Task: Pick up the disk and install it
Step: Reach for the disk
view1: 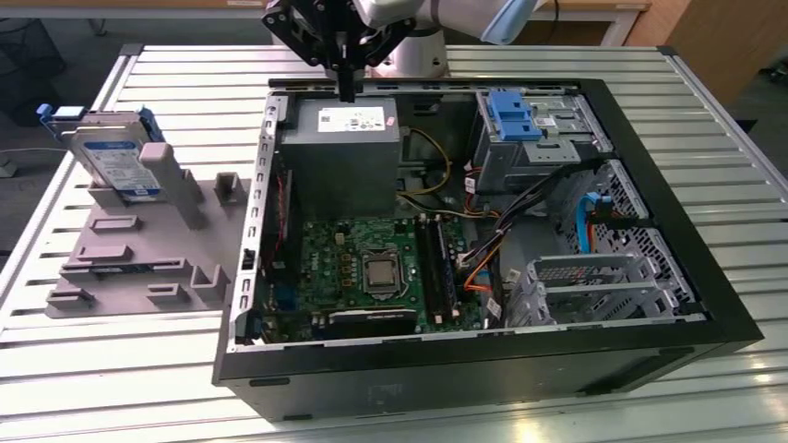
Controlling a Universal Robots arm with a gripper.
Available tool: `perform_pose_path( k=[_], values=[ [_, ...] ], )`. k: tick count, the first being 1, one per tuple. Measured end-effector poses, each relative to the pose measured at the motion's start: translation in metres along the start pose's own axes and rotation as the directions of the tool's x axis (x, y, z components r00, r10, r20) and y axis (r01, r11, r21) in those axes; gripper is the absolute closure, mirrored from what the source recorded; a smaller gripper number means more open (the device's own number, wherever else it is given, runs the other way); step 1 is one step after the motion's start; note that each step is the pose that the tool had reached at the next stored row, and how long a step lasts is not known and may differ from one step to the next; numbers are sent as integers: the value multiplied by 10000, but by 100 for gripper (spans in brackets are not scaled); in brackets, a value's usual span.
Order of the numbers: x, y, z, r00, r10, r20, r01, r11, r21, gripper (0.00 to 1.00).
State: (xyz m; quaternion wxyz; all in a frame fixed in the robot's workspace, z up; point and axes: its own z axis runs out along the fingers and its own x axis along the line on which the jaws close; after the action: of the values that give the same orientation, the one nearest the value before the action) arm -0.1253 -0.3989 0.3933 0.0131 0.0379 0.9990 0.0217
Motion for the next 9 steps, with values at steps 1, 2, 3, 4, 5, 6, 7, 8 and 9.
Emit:
perform_pose_path(
  k=[1, 2, 3, 4, 5, 6, 7, 8, 9],
  values=[
    [1, 0, 0, 10000, -1, 0, 1, 10000, 0, 89],
    [3, 0, 0, 10000, 0, 0, 0, 10000, 0, 89],
    [6, 0, 0, 10000, 0, 0, 0, 10000, 0, 89],
    [9, -1, 0, 10000, 1, 0, -1, 10000, 0, 89],
    [12, 0, 0, 10000, 0, 0, 0, 10000, 0, 89],
    [17, -1, 0, 10000, 0, 0, 0, 10000, -1, 89],
    [23, -1, -1, 10000, 0, 0, 0, 10000, 0, 89],
    [28, 0, -1, 10000, -1, 0, 1, 10000, 0, 89],
    [34, 0, -1, 10000, 0, 0, 0, 10000, 0, 89]
  ],
)
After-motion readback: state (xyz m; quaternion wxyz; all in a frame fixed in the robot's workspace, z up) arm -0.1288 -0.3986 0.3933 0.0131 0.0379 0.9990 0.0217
